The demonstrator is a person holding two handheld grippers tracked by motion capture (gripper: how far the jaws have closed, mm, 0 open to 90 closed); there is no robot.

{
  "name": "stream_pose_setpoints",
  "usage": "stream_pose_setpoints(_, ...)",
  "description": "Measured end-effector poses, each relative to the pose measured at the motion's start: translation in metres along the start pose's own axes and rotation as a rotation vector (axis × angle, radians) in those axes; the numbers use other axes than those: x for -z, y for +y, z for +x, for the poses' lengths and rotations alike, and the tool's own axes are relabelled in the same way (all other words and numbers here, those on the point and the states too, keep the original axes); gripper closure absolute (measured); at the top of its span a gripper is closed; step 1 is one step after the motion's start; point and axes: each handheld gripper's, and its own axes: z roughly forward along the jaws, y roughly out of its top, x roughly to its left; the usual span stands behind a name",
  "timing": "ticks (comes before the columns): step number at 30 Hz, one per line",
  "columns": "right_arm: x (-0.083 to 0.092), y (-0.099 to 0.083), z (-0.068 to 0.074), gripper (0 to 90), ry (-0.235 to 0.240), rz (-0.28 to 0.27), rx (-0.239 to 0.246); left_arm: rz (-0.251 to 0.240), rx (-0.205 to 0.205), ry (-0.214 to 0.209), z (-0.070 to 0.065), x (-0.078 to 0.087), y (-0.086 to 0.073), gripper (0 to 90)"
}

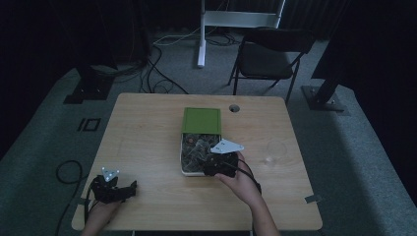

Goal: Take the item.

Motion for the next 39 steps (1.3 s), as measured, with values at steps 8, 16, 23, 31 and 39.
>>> stream_pose_setpoints(8,-0.013,-0.005,0.007,42.3,-0.012,0.026,0.009,-0.001,0.000,0.000,0.000,0.000,0.000,2.2)
stream_pose_setpoints(16,-0.025,-0.007,0.015,49.1,-0.049,0.036,0.008,-0.002,0.001,0.000,0.000,0.000,0.000,2.2)
stream_pose_setpoints(23,-0.033,-0.008,0.022,52.2,-0.114,0.072,0.032,-0.002,0.001,0.000,0.000,0.000,0.000,2.2)
stream_pose_setpoints(31,-0.043,-0.014,0.029,58.9,-0.188,0.054,-0.049,0.000,-0.003,0.000,0.000,0.000,0.000,2.2)
stream_pose_setpoints(39,-0.043,-0.016,0.029,66.9,-0.197,0.032,-0.081,0.001,-0.003,0.000,0.000,0.001,-0.001,2.2)
